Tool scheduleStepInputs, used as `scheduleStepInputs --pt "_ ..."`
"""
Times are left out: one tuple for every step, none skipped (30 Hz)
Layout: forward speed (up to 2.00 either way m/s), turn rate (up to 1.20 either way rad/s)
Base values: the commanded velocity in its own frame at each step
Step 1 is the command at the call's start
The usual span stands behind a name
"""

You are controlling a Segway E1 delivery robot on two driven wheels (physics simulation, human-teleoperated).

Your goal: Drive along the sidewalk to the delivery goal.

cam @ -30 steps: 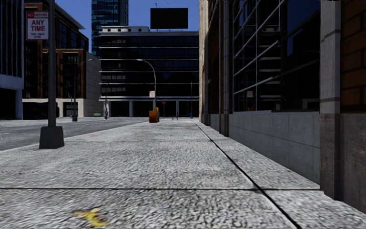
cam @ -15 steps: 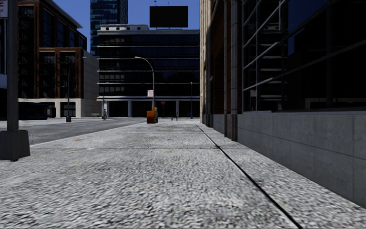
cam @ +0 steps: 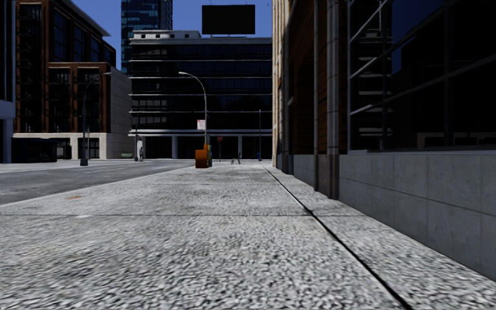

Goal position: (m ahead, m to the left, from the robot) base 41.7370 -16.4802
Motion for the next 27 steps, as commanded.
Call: scheduleStepInputs --pt "2.00 0.00" --pt "2.00 0.00" --pt "2.00 0.00" --pt "2.00 0.00" --pt "2.00 0.00" --pt "2.00 0.00" --pt "2.00 0.00" --pt "2.00 0.00" --pt "2.00 0.00" --pt "2.00 0.00" --pt "2.00 0.00" --pt "2.00 0.00" --pt "2.00 0.00" --pt "2.00 0.00" --pt "2.00 0.08" --pt "2.00 0.17" --pt "2.00 0.27" --pt "2.00 0.36" --pt "2.00 0.36" --pt "2.00 0.39" --pt "2.00 0.40" --pt "2.00 0.16" --pt "2.00 0.00" --pt "2.00 0.00" --pt "2.00 0.00" --pt "2.00 0.00" --pt "2.00 0.00"
